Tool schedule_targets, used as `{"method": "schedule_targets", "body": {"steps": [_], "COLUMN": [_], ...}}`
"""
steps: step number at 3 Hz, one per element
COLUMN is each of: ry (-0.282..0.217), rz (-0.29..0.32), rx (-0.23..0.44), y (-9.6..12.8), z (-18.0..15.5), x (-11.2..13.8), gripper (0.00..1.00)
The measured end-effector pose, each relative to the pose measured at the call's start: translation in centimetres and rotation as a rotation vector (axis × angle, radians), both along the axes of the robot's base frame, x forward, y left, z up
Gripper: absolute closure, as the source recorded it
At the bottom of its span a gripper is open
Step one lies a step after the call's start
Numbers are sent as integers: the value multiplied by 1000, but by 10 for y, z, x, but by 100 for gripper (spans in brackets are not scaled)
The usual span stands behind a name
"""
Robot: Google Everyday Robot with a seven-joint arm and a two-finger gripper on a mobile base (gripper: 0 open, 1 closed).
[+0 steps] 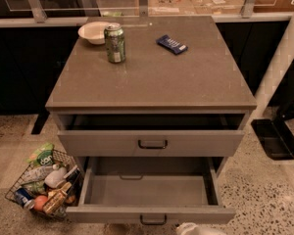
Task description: Close middle drawer
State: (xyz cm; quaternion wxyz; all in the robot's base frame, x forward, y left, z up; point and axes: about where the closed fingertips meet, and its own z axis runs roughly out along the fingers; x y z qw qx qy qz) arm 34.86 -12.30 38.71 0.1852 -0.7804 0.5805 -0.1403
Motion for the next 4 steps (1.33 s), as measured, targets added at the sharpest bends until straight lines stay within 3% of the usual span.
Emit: {"method": "schedule_targets", "body": {"steps": [2,3,4], "ry": [-37,-34,-11], "rz": [-53,-90,-159], "rx": [-14,-18,-16], "y": [-42,-62,-96], "z": [-1,-10,-40], "x": [55,78,123], "gripper": [100,100,100]}}
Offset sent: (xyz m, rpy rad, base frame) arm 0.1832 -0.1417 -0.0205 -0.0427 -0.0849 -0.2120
